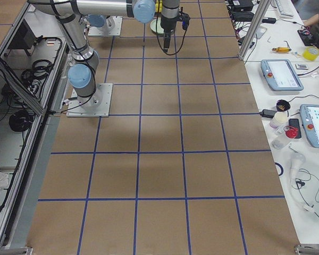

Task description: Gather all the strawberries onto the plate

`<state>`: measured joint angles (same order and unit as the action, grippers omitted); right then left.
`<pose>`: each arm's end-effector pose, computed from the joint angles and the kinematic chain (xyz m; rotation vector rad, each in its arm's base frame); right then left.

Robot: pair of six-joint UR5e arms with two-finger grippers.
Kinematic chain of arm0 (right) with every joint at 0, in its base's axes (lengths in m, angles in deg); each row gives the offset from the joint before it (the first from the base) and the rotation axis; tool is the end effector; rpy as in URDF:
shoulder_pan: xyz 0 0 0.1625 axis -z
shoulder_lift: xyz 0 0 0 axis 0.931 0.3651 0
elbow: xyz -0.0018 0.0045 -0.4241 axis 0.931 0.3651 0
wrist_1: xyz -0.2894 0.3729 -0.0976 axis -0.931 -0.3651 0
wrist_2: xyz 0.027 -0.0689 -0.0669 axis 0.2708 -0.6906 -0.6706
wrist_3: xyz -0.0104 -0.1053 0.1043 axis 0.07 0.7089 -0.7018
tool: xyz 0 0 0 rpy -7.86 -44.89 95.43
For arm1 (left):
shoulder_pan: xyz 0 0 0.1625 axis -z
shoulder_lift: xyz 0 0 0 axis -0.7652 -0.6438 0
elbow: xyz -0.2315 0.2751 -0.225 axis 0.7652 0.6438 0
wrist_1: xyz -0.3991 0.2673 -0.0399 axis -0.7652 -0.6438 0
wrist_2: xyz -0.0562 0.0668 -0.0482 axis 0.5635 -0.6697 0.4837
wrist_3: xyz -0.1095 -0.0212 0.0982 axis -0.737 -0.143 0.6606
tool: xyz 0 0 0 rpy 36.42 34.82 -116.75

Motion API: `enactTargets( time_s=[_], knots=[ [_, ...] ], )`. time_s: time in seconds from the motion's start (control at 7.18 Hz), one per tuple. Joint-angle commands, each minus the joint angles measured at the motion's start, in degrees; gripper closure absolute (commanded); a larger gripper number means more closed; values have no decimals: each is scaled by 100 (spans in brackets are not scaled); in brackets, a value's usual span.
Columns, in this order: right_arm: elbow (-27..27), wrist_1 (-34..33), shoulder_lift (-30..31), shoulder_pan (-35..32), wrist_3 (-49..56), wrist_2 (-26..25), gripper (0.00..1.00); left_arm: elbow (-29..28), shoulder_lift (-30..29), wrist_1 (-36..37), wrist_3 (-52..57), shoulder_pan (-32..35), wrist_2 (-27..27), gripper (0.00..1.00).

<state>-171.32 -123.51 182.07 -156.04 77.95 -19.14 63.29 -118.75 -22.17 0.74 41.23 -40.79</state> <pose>0.1089 -0.5384 0.4201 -0.0736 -3.1364 -0.0994 -0.1449 -0.5471 0.4695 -0.0624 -3.1347 0.1290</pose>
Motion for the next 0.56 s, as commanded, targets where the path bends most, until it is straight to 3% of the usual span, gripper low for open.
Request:
enactTargets(
  time_s=[0.0,0.42],
  knots=[
    [8,-2,0,0,23,-64,0,111,-47,151,-67,-18,-249,0],
    [52,-11,0,0,-3,24,0,155,-109,249,82,-36,84,0]
  ],
)
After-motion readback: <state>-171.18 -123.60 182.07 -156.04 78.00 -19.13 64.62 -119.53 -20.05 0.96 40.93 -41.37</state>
